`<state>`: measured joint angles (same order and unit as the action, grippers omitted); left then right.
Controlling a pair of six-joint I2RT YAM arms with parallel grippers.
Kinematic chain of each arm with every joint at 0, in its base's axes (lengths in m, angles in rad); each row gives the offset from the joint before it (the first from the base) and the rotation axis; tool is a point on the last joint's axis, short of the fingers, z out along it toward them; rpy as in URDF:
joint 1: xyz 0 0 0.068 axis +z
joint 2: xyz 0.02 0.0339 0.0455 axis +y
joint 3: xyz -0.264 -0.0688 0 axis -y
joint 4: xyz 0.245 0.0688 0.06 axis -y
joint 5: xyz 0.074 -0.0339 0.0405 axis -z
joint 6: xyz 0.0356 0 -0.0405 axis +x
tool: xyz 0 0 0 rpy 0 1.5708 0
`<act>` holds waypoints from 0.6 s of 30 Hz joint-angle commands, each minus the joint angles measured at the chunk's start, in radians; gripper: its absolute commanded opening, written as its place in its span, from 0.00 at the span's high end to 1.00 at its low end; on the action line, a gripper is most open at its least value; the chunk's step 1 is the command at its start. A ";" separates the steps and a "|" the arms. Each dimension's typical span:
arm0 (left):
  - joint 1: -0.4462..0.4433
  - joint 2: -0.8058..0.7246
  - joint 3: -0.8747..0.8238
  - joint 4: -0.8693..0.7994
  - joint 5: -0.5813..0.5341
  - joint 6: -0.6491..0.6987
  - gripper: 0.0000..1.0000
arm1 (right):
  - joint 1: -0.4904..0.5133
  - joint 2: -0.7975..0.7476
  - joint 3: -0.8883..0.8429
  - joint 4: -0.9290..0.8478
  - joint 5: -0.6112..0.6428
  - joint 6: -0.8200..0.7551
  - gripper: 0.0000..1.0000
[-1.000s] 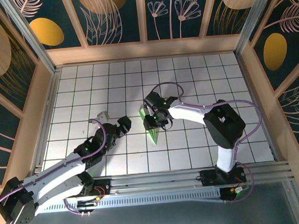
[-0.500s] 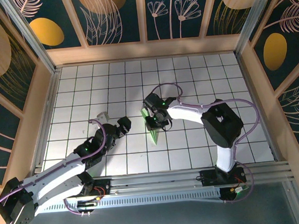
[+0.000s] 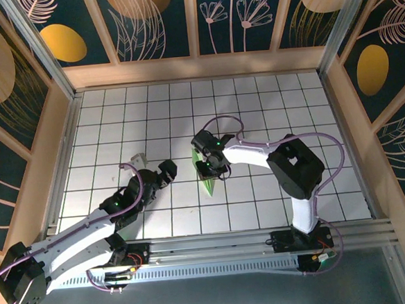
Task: Fold a paper plane with a square sheet of paper (fold left side to right side)
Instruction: Pick up the paper plane at the center of the table.
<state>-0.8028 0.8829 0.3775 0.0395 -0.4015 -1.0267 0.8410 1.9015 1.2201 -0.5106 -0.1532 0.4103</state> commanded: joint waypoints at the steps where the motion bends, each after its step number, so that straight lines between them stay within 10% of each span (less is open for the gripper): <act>1: 0.008 -0.019 -0.014 -0.014 -0.007 -0.012 0.07 | 0.015 0.020 0.037 -0.034 0.032 0.032 0.80; 18: 0.009 -0.044 0.033 -0.101 -0.061 0.046 0.06 | -0.037 0.004 0.148 -0.117 0.118 0.052 0.98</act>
<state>-0.8028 0.8547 0.3725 -0.0013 -0.4171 -1.0161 0.8379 1.9144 1.3083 -0.5667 -0.0956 0.4618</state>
